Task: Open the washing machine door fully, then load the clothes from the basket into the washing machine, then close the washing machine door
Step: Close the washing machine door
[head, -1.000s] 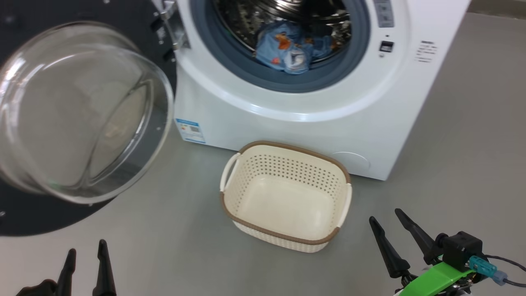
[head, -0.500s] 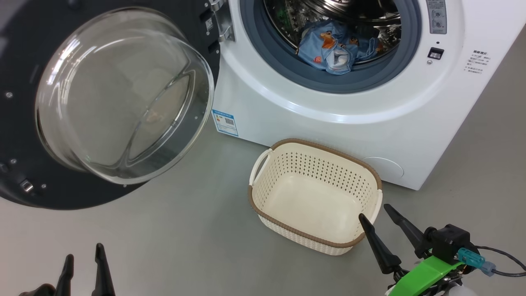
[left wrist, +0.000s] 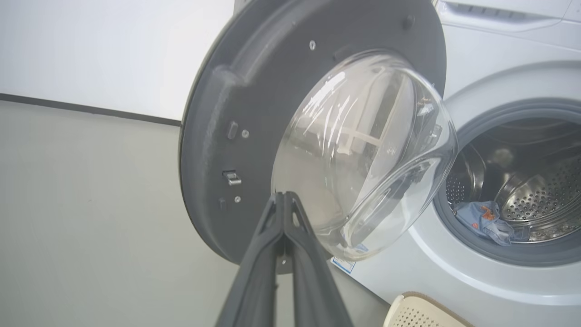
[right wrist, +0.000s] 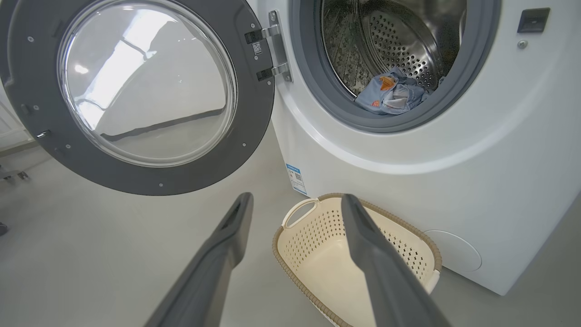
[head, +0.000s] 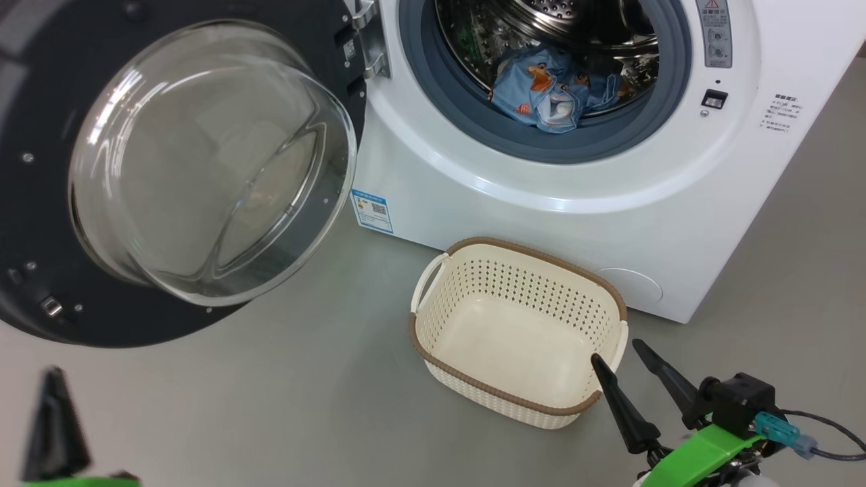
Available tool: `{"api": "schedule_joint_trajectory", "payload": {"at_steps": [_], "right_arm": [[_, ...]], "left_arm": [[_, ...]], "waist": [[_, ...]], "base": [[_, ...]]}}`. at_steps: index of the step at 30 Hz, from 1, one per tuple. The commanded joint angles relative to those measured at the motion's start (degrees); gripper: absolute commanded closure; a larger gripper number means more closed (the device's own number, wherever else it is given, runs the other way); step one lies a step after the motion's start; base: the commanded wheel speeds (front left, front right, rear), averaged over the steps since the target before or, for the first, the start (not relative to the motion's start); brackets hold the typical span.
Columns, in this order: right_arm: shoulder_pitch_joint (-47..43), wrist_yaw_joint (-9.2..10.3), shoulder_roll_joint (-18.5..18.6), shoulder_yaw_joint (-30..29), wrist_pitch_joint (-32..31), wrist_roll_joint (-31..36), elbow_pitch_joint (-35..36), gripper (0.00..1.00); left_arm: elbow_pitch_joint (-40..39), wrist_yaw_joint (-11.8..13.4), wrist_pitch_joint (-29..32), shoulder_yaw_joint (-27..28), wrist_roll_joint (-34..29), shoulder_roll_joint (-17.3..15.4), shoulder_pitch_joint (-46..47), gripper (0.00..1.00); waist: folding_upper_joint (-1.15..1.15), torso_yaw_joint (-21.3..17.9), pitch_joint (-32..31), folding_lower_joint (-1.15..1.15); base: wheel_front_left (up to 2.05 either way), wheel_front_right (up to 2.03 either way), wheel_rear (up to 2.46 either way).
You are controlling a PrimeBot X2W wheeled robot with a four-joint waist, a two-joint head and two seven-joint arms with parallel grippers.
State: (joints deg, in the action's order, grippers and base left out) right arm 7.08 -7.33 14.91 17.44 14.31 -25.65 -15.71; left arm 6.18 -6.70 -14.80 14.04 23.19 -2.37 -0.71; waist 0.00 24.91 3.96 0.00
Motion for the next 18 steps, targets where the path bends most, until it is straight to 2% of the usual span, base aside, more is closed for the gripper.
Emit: {"api": "schedule_joint_trajectory", "payload": {"at_steps": [1,5,10,14,18], "right_arm": [[-0.1,-0.16,0.2,0.7,0.7,-0.5,1.6,0.0],[-2.1,-0.16,-0.5,-1.0,0.7,-0.1,2.4,0.0],[-4.0,-0.16,-1.3,-2.2,0.7,0.3,2.7,0.0],[-4.5,-0.16,-1.8,-2.4,0.7,0.6,3.0,0.0],[-4.4,-0.16,-1.9,-2.6,0.7,0.8,3.1,0.0]], "left_arm": [[-2.1,-0.2,-0.2,2.4,0.4,-1.7,2.6,1.0],[-7.3,-0.7,-0.2,6.6,2.8,-6.3,6.5,1.0],[-9.2,-0.8,-0.2,8.1,8.7,-16.5,13.3,1.0],[-5.7,-0.8,-0.2,8.6,13.8,-23.5,18.7,1.0],[2.2,-0.8,-0.2,8.1,20.4,-28.4,24.5,1.0]], "waist": [[0.0,0.1,-0.1,0.0],[0.0,0.2,-0.3,0.0],[0.0,-0.3,-0.5,0.0],[0.0,-1.0,0.0,0.0],[0.0,-1.5,0.7,0.0]], "base": [[0.0,0.0,0.0],[0.0,0.0,0.0],[0.0,0.0,0.0],[0.0,0.0,0.0],[0.0,0.0,0.0]]}}
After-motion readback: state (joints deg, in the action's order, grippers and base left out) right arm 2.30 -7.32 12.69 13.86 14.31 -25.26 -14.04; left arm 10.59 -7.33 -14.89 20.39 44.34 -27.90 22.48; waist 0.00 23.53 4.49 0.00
